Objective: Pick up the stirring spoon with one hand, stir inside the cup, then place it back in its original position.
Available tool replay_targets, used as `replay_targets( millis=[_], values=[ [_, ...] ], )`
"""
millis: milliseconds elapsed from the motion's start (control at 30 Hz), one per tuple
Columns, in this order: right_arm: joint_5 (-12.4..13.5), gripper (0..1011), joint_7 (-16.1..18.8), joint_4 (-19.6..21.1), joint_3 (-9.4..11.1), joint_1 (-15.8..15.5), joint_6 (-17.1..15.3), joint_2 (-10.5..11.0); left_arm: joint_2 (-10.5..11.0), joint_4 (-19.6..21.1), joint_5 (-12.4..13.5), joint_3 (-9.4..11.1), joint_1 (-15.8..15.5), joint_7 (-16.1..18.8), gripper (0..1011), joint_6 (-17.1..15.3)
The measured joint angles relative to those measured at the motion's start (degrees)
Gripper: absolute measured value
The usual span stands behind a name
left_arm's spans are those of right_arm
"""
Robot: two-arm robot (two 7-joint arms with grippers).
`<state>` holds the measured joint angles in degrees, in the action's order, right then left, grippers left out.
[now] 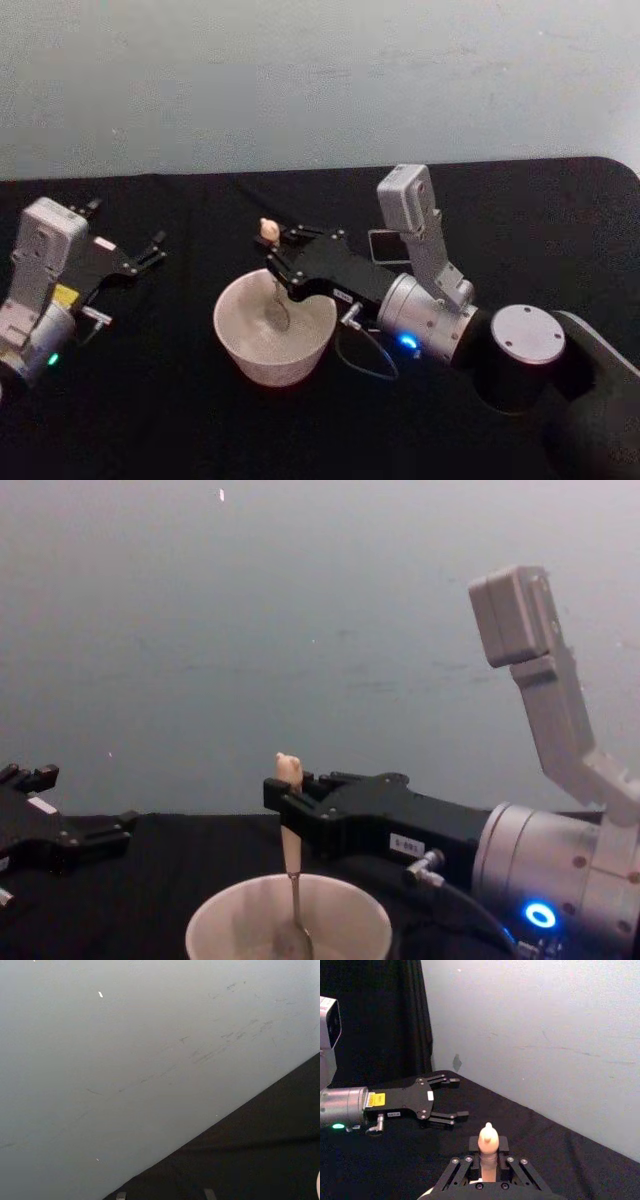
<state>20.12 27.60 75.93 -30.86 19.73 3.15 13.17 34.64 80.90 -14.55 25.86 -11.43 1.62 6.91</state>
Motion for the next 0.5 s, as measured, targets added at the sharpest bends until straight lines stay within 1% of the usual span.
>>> replay_targets(
  millis=[300, 500],
  values=[
    [-0.1, 211, -0.1, 0.0, 0.6, -0.2, -0.1, 0.1, 0.0, 0.0, 0.0, 0.0, 0.0, 0.0, 1001, 0.0],
    [0.0, 211, -0.1, 0.7, 1.5, -0.9, -0.3, 1.2, 0.0, 0.0, 0.0, 0.0, 0.0, 0.0, 1001, 0.0]
  ],
)
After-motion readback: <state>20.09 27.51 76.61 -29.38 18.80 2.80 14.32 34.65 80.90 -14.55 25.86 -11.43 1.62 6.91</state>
